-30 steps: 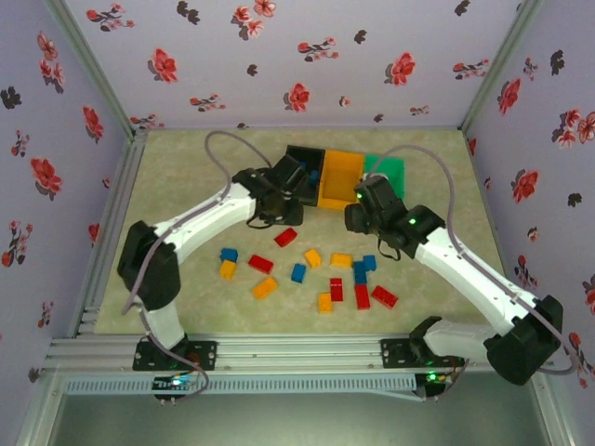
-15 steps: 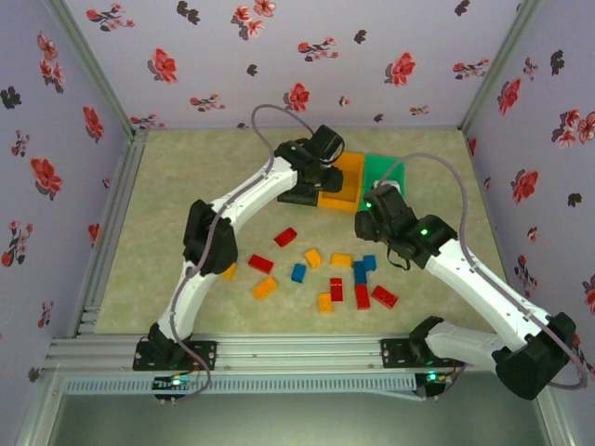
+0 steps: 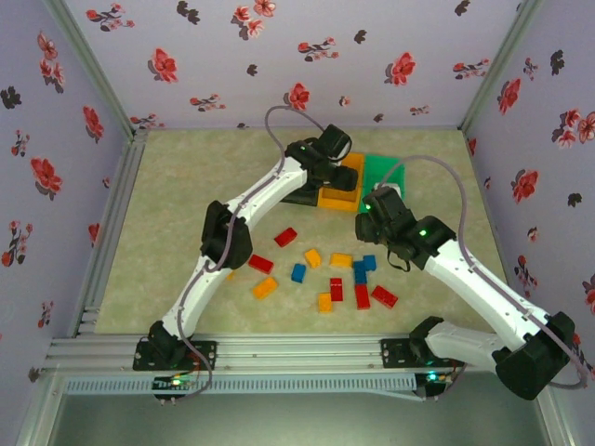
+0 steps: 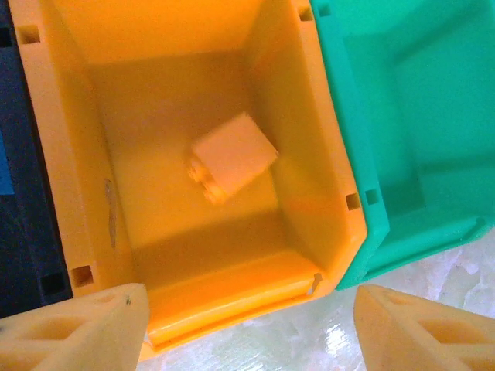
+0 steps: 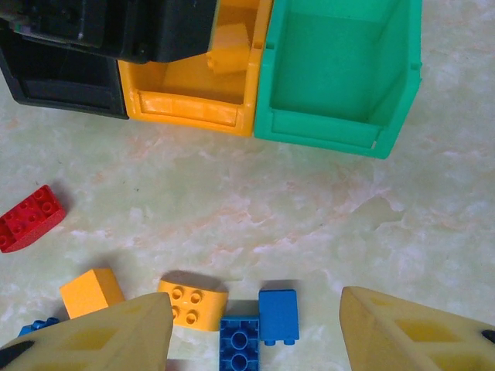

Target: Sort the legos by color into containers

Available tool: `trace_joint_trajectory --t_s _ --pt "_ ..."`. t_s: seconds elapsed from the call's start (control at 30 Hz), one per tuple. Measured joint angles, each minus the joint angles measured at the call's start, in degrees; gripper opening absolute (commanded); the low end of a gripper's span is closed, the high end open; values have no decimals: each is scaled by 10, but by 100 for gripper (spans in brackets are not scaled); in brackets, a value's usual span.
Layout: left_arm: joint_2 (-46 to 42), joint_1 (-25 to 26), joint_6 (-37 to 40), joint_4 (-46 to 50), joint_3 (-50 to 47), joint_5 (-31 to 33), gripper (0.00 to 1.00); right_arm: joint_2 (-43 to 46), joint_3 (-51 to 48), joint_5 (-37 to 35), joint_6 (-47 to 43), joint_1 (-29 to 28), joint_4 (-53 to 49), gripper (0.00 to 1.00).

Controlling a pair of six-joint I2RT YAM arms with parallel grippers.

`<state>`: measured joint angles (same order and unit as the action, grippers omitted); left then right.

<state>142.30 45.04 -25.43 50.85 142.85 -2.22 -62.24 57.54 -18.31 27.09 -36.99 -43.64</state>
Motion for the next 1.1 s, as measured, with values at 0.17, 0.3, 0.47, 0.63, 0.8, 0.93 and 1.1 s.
trace_joint_trajectory --t_s 0.17,0.3,0.47,0.63,0.8,0.93,1.1 --pt "-84 0 6 6 -98 0 70 0 -4 0 0 5 0 60" --pt "-196 0 10 2 -205 5 70 -1 -4 0 0 10 0 60" --pt "-314 0 14 -13 -319 13 70 -6 -4 1 0 12 0 60" --pt "-383 0 14 -28 -415 29 70 -12 -4 9 0 15 0 61" --pt "-429 -1 14 -33 -489 47 70 -24 -4 36 -1 15 0 61" --pt "-463 -7 10 -37 -527 55 70 -37 -4 55 -1 11 6 61" --pt "-491 -14 1 -40 -560 67 70 -45 -13 71 -1 3 34 61"
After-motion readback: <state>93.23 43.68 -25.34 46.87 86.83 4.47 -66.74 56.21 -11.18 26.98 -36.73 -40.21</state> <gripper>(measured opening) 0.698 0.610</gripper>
